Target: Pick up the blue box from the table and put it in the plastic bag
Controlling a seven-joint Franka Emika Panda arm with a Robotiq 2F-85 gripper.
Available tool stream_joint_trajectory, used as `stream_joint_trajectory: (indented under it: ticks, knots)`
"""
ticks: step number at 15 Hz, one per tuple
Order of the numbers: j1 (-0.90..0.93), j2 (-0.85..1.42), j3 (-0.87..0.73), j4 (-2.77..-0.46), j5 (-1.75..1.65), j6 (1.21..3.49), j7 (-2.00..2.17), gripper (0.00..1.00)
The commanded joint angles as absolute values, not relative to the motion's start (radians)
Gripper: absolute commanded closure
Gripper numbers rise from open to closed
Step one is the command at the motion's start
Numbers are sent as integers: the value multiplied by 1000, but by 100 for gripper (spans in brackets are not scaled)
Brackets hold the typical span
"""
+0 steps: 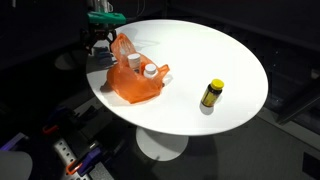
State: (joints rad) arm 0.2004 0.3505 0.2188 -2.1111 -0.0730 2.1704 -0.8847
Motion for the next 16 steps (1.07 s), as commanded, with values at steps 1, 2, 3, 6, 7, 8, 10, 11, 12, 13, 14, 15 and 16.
stream_joint_trajectory:
  ticks: [1,2,3,6,7,8,10,11,12,13,14,15,16]
  knots:
    - [200,357,218,-2107,-130,2173,-828,0]
    - [202,361,215,-2106,-148,2176,-812,0]
    - [203,364,215,-2104,-162,2174,-803,0]
    - [203,372,214,-2101,-203,2174,-773,0]
    - [203,374,214,-2100,-213,2173,-765,4]
    - [202,376,214,-2099,-221,2172,-761,21]
    - [201,380,215,-2097,-235,2169,-750,31]
    - [201,383,215,-2096,-239,2167,-748,38]
    - [200,384,215,-2095,-241,2166,-747,48]
    - [199,385,216,-2094,-239,2165,-747,57]
    - [197,379,216,-2092,-237,2164,-749,60]
    - [193,373,216,-2095,-233,2169,-751,60]
    - [189,362,215,-2098,-230,2173,-752,60]
